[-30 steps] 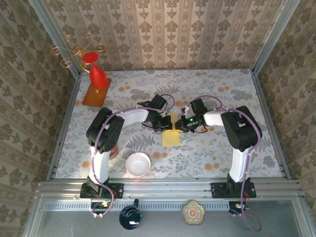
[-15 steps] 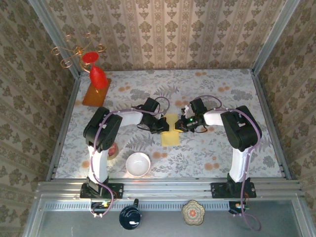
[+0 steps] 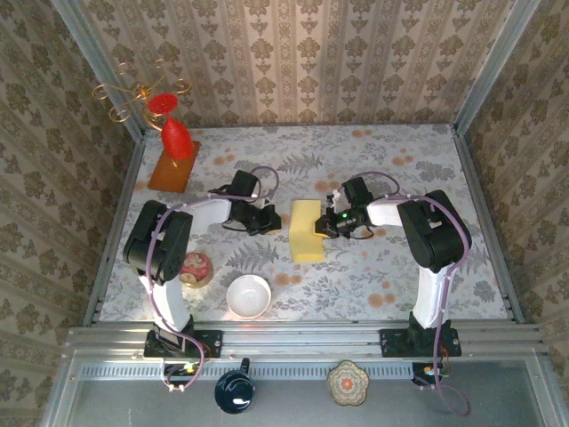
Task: Fold a paper plane with a square sheet of paper (pick it up from the middle)
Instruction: First fold the square sheet of paper in half at the center of the table.
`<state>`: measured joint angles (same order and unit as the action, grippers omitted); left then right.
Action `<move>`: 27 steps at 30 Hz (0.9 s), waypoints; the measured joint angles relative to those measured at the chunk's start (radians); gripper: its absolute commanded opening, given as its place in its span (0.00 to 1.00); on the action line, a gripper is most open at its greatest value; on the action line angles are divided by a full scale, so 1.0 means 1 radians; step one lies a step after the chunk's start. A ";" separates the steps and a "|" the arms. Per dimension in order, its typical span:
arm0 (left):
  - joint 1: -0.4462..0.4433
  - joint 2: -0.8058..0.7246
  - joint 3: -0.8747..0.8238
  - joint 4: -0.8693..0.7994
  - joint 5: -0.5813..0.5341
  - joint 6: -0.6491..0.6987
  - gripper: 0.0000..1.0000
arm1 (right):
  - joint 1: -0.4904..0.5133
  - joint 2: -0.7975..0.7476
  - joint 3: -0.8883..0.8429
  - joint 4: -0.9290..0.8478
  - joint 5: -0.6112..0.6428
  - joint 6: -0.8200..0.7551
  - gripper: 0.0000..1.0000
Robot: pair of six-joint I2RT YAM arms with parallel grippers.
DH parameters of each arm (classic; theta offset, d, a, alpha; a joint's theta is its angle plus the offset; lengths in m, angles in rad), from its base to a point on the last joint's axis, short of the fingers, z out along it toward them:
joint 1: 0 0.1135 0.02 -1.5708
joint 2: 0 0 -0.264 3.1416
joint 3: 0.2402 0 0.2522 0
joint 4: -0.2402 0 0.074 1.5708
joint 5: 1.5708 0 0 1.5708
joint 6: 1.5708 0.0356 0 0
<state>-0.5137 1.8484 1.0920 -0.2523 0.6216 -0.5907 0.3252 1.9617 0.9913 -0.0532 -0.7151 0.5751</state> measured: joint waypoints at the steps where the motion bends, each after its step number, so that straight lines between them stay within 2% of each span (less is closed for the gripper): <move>1: -0.025 0.008 0.020 0.015 0.000 -0.008 0.10 | 0.000 0.000 0.000 0.000 0.000 0.000 0.03; 5: -0.101 0.086 0.111 0.069 0.009 -0.033 0.10 | 0.000 0.001 0.000 0.000 -0.001 0.000 0.03; 8: -0.112 0.156 0.146 0.091 0.010 -0.042 0.10 | 0.000 0.001 0.000 0.000 -0.001 0.000 0.03; 12: -0.075 0.213 0.145 0.093 0.031 -0.048 0.10 | 0.000 0.001 0.002 -0.003 -0.001 -0.001 0.03; 18: 0.002 0.191 0.084 0.135 0.069 -0.053 0.10 | -0.005 0.001 0.002 -0.006 -0.001 -0.004 0.03; 23: 0.101 0.131 0.052 0.083 0.020 -0.040 0.10 | -0.005 0.000 0.002 -0.007 -0.001 -0.004 0.03; 25: 0.103 0.098 0.051 0.073 0.003 -0.042 0.10 | -0.005 -0.003 0.002 -0.007 -0.001 -0.004 0.03; 27: 0.066 0.062 0.050 0.082 -0.002 -0.046 0.10 | -0.005 -0.003 0.001 -0.006 -0.001 -0.005 0.03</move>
<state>-0.4477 1.9106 1.1419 -0.1703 0.6201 -0.6365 0.3202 1.9587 0.9920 -0.0597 -0.7158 0.5705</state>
